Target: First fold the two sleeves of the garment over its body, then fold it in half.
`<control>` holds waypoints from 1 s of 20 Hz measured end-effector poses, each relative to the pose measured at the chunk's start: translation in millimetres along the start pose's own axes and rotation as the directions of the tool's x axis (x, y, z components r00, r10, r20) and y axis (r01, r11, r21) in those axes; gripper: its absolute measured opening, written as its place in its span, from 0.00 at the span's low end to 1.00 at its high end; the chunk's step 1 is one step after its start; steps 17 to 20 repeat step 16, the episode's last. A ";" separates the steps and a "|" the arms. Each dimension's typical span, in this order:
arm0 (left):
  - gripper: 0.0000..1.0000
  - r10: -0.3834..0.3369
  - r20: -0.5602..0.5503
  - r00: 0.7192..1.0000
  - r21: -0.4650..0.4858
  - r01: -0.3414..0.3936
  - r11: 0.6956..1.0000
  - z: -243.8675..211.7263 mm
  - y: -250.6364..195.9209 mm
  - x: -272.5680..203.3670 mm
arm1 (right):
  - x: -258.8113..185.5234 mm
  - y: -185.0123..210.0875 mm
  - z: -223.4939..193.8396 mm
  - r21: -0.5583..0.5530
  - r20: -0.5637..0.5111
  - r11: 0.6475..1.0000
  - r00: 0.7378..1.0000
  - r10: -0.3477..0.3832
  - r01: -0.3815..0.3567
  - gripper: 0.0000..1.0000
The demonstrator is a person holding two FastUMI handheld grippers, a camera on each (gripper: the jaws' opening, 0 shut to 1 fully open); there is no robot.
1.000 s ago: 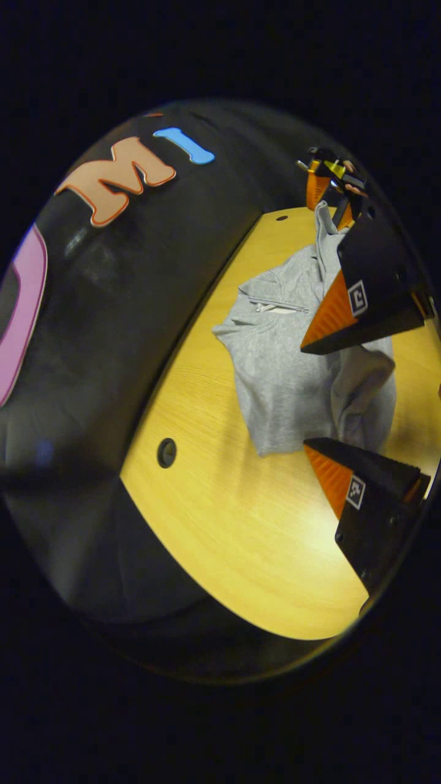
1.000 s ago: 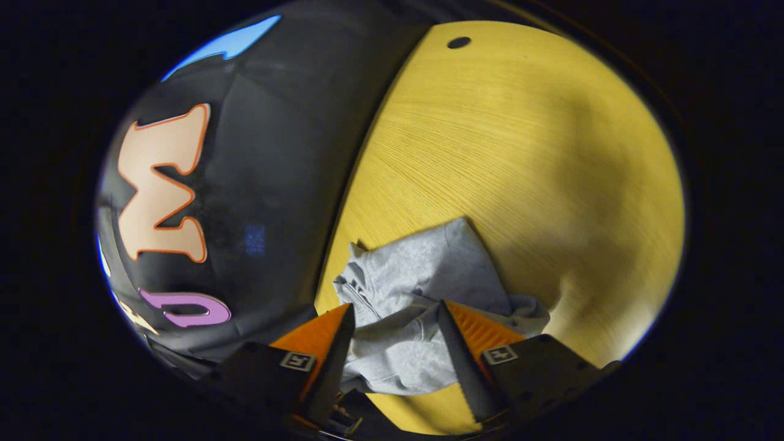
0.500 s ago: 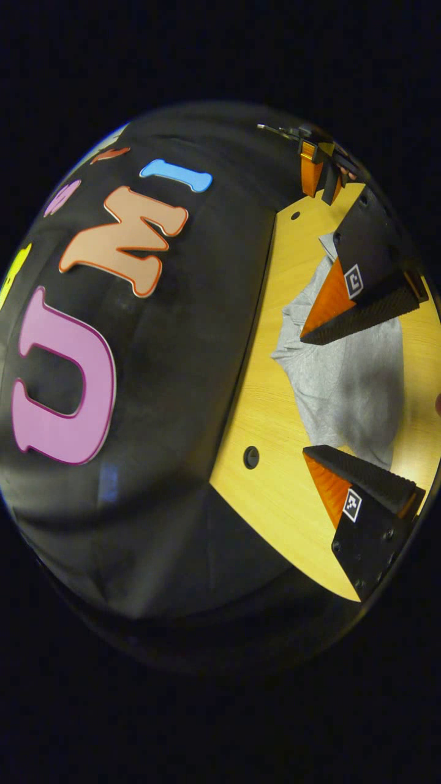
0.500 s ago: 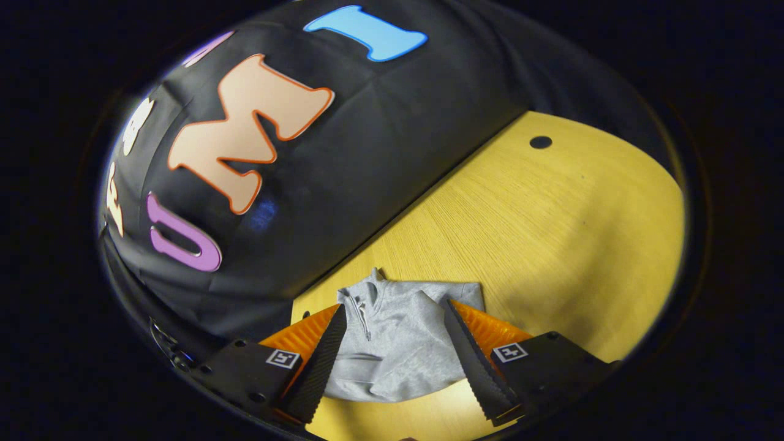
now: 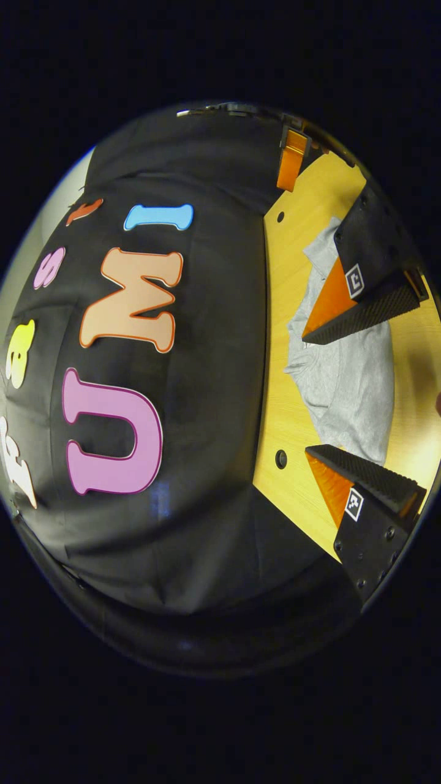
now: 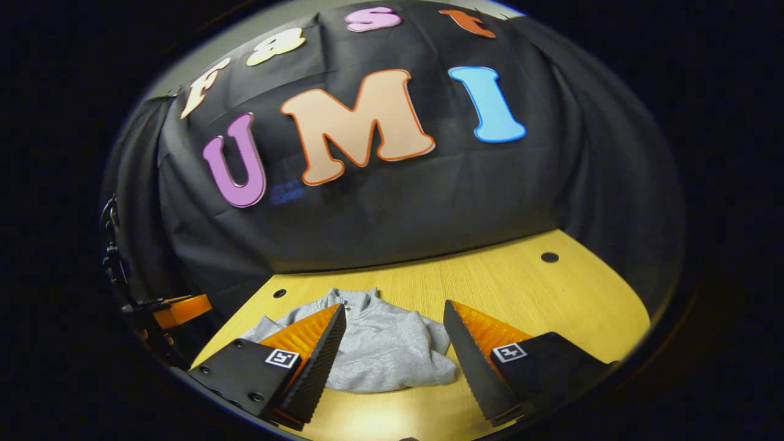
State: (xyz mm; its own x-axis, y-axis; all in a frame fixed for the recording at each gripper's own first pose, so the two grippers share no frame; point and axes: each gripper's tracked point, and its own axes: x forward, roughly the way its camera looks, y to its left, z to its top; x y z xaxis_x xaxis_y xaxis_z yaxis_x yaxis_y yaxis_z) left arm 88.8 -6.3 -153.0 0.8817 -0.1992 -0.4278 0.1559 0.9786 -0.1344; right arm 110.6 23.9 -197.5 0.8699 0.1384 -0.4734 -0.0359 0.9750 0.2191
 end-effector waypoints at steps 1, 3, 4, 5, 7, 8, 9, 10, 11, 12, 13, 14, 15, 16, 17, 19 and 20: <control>0.95 0.004 0.010 1.000 0.014 -0.004 1.000 -2.3 -3.7 -4.1 | -6.4 5.4 2.5 -0.026 0.019 1.000 1.000 0.009 -0.008 0.98; 0.95 0.008 0.026 1.000 0.032 -0.009 0.999 -3.9 -9.3 -12.7 | -17.1 14.8 7.6 -0.071 0.055 0.997 0.998 0.022 -0.018 0.98; 0.95 0.008 0.029 1.000 0.035 -0.009 0.999 -3.2 -12.1 -15.5 | -21.2 20.2 8.7 -0.090 0.071 0.996 0.997 0.028 -0.022 0.98; 0.95 0.006 0.032 0.999 0.036 -0.007 0.999 -4.3 -14.7 -17.6 | -23.9 24.6 8.6 -0.103 0.085 0.994 0.996 0.031 -0.023 0.98; 0.95 0.003 0.011 1.000 0.036 -0.004 0.999 -8.6 -15.2 -20.6 | -31.3 31.3 11.2 -0.131 0.102 0.991 0.994 0.043 -0.030 0.99; 0.95 0.003 0.007 1.000 0.034 -0.003 0.999 -8.2 -15.3 -21.2 | -35.6 34.6 14.4 -0.140 0.110 0.990 0.993 0.050 -0.035 0.99; 0.95 0.005 0.004 1.000 0.035 -0.005 0.999 -6.2 -15.5 -22.0 | -38.8 36.2 17.1 -0.141 0.124 0.989 0.991 0.053 -0.035 0.99; 0.95 0.011 0.006 1.000 0.039 -0.011 0.999 -4.7 -12.8 -22.5 | -42.2 37.6 19.3 -0.141 0.134 0.989 0.989 0.058 -0.039 0.98; 0.95 0.016 0.013 1.000 0.043 -0.017 0.999 -1.4 -11.1 -22.0 | -47.2 37.9 17.8 -0.138 0.126 0.990 0.990 0.058 -0.041 0.99; 0.95 0.017 0.015 1.000 0.044 -0.018 0.999 1.1 -10.8 -20.3 | -48.7 36.9 18.1 -0.139 0.124 0.990 0.991 0.057 -0.039 0.99; 0.95 0.017 0.014 1.000 0.042 -0.018 0.999 1.2 -10.9 -19.6 | -47.4 37.7 15.3 -0.138 0.123 0.990 0.991 0.055 -0.038 0.98; 0.95 0.012 0.014 1.000 0.037 -0.013 0.999 1.8 -12.6 -19.6 | -48.7 38.0 15.2 -0.138 0.127 0.990 0.990 0.054 -0.037 0.99; 0.95 0.011 0.013 1.000 0.034 -0.012 0.999 2.3 -12.3 -20.6 | -48.8 38.1 13.5 -0.141 0.128 0.989 0.990 0.055 -0.037 0.95; 0.95 0.013 0.009 1.000 0.034 -0.013 0.999 1.2 -11.1 -21.0 | -49.8 39.0 13.1 -0.143 0.130 0.989 0.990 0.055 -0.036 0.98; 0.95 0.013 0.009 1.000 0.034 -0.013 0.999 1.2 -11.1 -21.0 | -49.8 39.0 13.1 -0.143 0.130 0.989 0.990 0.055 -0.036 0.98; 0.95 0.013 0.009 1.000 0.034 -0.013 0.999 1.2 -11.1 -21.0 | -49.8 39.0 13.1 -0.143 0.130 0.989 0.990 0.055 -0.036 0.98; 0.95 0.013 0.009 1.000 0.034 -0.013 0.999 1.2 -11.1 -21.0 | -49.8 39.0 13.1 -0.143 0.130 0.989 0.990 0.055 -0.036 0.98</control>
